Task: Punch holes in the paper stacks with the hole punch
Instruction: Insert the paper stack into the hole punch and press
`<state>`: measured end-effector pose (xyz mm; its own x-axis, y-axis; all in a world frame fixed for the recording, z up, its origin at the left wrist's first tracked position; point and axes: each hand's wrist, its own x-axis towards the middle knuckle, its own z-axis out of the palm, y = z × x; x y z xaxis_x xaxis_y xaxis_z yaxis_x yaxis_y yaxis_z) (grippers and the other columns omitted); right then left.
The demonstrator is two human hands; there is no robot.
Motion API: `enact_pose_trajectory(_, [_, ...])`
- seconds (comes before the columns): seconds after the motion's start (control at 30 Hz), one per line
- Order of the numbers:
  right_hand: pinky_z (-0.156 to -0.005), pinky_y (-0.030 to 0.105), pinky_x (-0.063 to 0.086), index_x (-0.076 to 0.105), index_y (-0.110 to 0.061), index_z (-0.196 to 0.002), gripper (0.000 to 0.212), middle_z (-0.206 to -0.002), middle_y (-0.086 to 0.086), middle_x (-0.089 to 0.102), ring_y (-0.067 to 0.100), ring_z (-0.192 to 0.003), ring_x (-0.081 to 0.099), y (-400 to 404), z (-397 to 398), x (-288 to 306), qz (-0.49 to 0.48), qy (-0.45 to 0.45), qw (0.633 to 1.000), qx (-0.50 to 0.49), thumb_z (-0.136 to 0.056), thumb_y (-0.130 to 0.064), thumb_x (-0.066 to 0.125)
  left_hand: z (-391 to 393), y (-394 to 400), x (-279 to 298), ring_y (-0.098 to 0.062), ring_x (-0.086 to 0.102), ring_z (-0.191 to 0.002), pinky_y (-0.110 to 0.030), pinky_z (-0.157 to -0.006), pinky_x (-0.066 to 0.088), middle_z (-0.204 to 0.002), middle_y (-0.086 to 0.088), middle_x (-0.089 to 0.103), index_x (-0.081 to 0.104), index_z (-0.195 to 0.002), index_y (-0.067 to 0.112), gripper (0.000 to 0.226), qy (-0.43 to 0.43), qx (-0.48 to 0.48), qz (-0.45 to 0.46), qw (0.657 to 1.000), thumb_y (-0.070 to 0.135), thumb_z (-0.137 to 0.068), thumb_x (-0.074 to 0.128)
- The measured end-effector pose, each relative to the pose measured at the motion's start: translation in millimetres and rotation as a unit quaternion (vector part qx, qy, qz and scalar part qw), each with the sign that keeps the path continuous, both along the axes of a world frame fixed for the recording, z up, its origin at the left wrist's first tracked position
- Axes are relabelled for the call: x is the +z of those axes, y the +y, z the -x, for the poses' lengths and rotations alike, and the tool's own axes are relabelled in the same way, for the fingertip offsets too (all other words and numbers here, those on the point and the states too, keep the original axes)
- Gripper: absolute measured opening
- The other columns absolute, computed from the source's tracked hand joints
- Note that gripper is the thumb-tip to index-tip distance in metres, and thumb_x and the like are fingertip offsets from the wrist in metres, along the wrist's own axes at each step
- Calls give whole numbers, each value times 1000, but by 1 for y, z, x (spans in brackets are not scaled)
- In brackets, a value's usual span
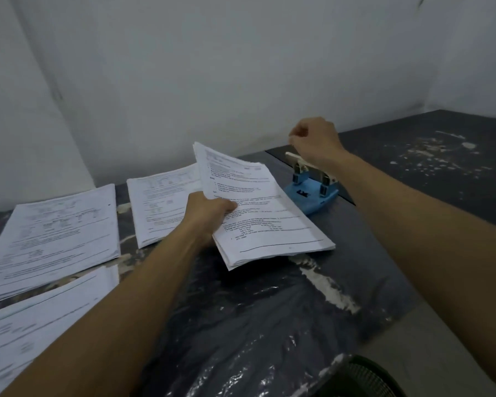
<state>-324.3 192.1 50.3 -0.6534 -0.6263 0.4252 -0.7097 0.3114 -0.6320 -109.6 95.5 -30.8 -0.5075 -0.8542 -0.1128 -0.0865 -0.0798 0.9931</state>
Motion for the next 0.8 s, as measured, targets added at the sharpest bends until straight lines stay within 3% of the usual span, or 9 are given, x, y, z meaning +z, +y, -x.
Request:
enact_pose_trajectory(0.13, [-63,29,33,55,-13,-91,27,-87,8,59,17,-75,49,-1,16,-20,-146,-81,986,14,-101,-33,41,20,5,-6,-29,73,-83,-40,-65,63,-96,-8,72,63,-104,6,30,-4,23,-49,999,-5,-79,77])
enact_pose_trajectory(0.2, [-61,30,30,53,-12,-96,34,-88,1,52,13,-72,44,0,18,-23,-157,-144,977,16,-102,-41,37,31,7,-4,-27,72,-79,-33,-55,61,-93,-7,71,61,-102,6,31,-3,35,-62,997,-5,-78,78])
enact_pose_trajectory(0.3, [-59,31,27,57,-8,-91,36,-91,7,47,16,-69,39,0,21,-20,-183,-145,972,30,-102,-35,36,46,10,-1,-26,71,-74,-27,-44,56,-90,-8,69,60,-106,3,35,-1,39,-71,997,-6,-77,77])
enact_pose_trajectory(0.37, [-59,31,28,60,-7,-104,37,-84,11,50,14,-66,37,0,21,-18,-192,-148,970,24,-102,-36,37,54,12,0,-26,71,-69,-26,-42,54,-89,-9,69,59,-111,0,39,0,36,-78,996,-7,-77,77])
enact_pose_trajectory(0.43, [-59,30,29,53,-4,-123,42,-105,21,58,13,-66,37,0,19,-16,-198,-155,968,21,-102,-37,37,61,14,0,-27,71,-69,-27,-42,53,-91,-10,68,58,-117,-2,45,4,34,-85,996,-9,-77,76])
enact_pose_trajectory(0.53, [-61,30,32,52,-3,-129,45,-132,23,53,16,-72,42,-2,15,-14,-213,-152,965,26,-103,-35,36,66,16,-2,-26,70,-70,-26,-40,53,-91,-10,68,57,-122,-4,50,4,34,-87,996,-8,-77,77])
enact_pose_trajectory(0.63, [-66,31,35,54,-4,-125,42,-113,18,60,20,-88,53,-1,13,-12,-226,-153,961,40,-105,-35,35,66,17,-3,-26,70,-67,-26,-39,52,-89,-9,67,58,-121,-3,49,2,36,-90,995,-8,-76,77])
enact_pose_trajectory(0.7, [-61,30,33,60,-8,-109,40,-90,8,50,16,-73,45,1,11,-12,-222,-159,961,40,-104,-39,36,64,17,-3,-26,70,-67,-26,-39,52,-90,-9,67,57,-118,-3,46,2,35,-93,995,-8,-77,77])
enact_pose_trajectory(0.8, [-59,29,31,48,-16,-85,34,-81,3,43,14,-65,38,2,10,-14,-225,-149,962,37,-103,-42,36,61,17,-4,-27,70,-68,-27,-40,53,-88,-9,67,57,-114,0,42,5,36,-99,994,-9,-77,76])
